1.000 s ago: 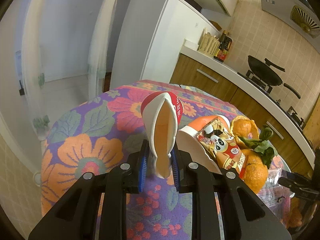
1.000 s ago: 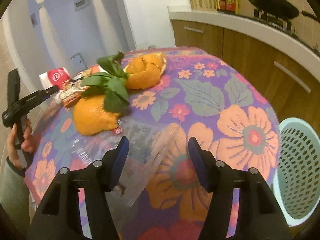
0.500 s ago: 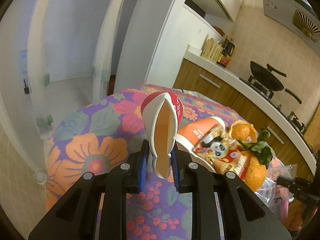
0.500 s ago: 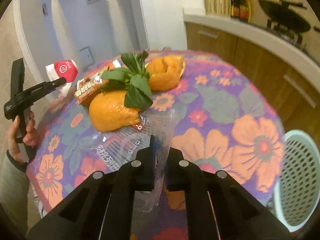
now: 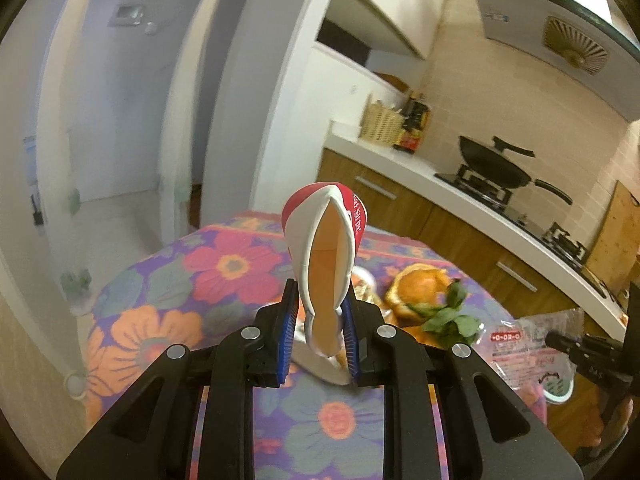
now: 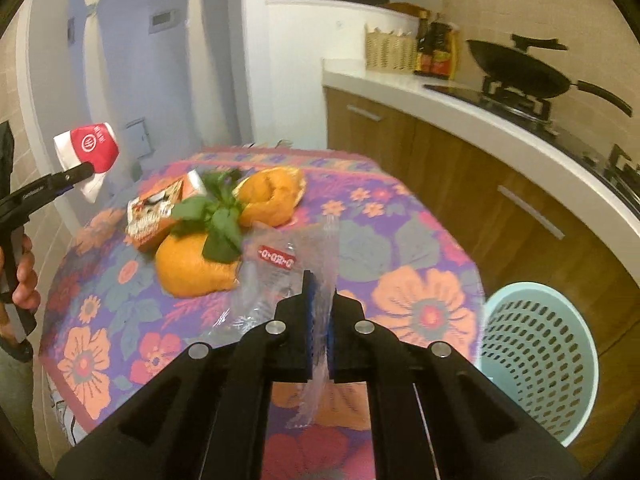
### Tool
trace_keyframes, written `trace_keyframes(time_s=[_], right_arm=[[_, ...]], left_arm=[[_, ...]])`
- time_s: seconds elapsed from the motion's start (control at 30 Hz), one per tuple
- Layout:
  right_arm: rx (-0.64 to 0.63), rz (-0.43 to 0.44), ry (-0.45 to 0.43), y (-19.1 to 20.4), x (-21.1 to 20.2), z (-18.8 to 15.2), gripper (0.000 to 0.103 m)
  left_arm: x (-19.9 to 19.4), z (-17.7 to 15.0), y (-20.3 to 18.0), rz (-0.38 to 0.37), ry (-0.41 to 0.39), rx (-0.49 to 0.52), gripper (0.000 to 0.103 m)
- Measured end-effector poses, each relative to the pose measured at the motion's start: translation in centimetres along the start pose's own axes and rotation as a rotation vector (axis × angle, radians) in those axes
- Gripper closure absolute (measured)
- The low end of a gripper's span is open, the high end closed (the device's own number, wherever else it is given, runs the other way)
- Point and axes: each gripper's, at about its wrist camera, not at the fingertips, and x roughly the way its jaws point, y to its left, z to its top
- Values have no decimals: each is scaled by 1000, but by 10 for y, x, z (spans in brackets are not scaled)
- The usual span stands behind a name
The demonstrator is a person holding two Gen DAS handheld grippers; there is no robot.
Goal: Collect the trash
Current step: 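Carry wrapper and cup over the blue basket and open both tools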
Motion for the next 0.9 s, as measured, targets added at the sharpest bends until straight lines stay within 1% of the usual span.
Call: trace_keyframes(time_s=[0.17, 0.37, 0.6, 0.87, 0.9], right_arm=[[30, -27, -39, -19, -15, 2, 100], [81, -57, -86, -47, -35, 2, 100], [164, -106, -130, -88, -54, -7, 100], [262, -182, -143, -148, -72, -27, 101], [273, -195, -144, -156, -74, -31, 101]], left_arm=[[4, 1, -33, -36, 1, 51, 84], [10, -1, -76, -96, 13, 100, 84], [30, -11, -143, -191, 49, 168, 84], [61, -27, -225, -316, 104, 229, 84], [66, -31, -240, -335, 116, 241, 84]])
